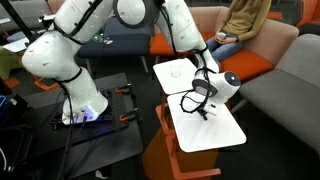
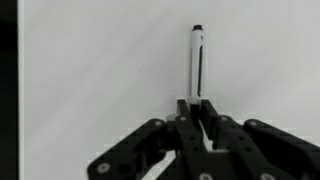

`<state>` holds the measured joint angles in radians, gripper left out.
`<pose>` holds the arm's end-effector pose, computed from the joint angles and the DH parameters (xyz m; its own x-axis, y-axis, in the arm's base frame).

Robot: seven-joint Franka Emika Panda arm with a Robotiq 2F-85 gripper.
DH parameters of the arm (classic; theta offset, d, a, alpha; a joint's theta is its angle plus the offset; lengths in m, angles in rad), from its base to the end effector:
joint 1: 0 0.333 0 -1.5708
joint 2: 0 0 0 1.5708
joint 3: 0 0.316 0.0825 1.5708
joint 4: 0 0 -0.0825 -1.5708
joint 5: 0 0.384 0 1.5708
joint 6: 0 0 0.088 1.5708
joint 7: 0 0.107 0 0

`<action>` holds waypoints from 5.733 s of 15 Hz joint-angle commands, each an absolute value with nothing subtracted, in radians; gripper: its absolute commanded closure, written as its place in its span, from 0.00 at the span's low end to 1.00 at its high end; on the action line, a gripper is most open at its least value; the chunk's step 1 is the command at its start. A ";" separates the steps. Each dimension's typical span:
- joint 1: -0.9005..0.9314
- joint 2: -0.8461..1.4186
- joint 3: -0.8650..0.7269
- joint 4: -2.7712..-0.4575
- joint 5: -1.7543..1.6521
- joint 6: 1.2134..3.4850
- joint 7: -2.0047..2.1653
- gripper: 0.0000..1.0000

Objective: Put the marker in the glass cup

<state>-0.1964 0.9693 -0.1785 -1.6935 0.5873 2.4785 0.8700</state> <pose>0.5846 -0.2290 0.0277 -0.1049 -0.9714 -0.2130 -0.9942 0.0977 0.0442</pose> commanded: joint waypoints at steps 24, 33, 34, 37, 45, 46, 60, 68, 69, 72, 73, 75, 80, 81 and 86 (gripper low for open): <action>-0.145 0.989 -0.195 -1.628 0.518 2.420 0.945 0.97; 0.169 0.812 -0.215 -1.691 0.214 2.461 0.924 0.97; 0.198 0.790 -0.219 -1.700 0.169 2.459 0.921 0.97; 0.227 0.723 -0.196 -1.738 0.070 2.485 0.847 0.97; 0.184 0.600 -0.115 -1.822 -0.007 2.483 0.459 0.97; 0.173 0.589 -0.102 -1.829 -0.009 2.478 0.403 0.97; 0.064 0.634 0.001 -1.852 0.012 2.745 0.062 0.97; -0.201 0.725 0.346 -1.884 0.012 3.076 -0.339 0.97; -0.257 0.742 0.415 -1.887 0.003 3.098 -0.392 0.97; -0.435 0.828 0.627 -1.883 -0.046 3.122 -0.556 0.97; -0.489 0.862 0.687 -1.882 -0.071 3.116 -0.607 0.97; -0.589 0.941 0.799 -1.875 -0.136 3.087 -0.699 0.97; -0.768 1.162 0.997 -1.871 -0.303 2.999 -0.904 0.97; -0.791 1.201 1.026 -1.873 -0.323 2.972 -0.949 0.97; -0.851 1.348 1.119 -1.872 -0.314 2.785 -1.197 0.97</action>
<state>-0.7980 1.2576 1.0465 -1.8795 -0.3160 2.8866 -1.0584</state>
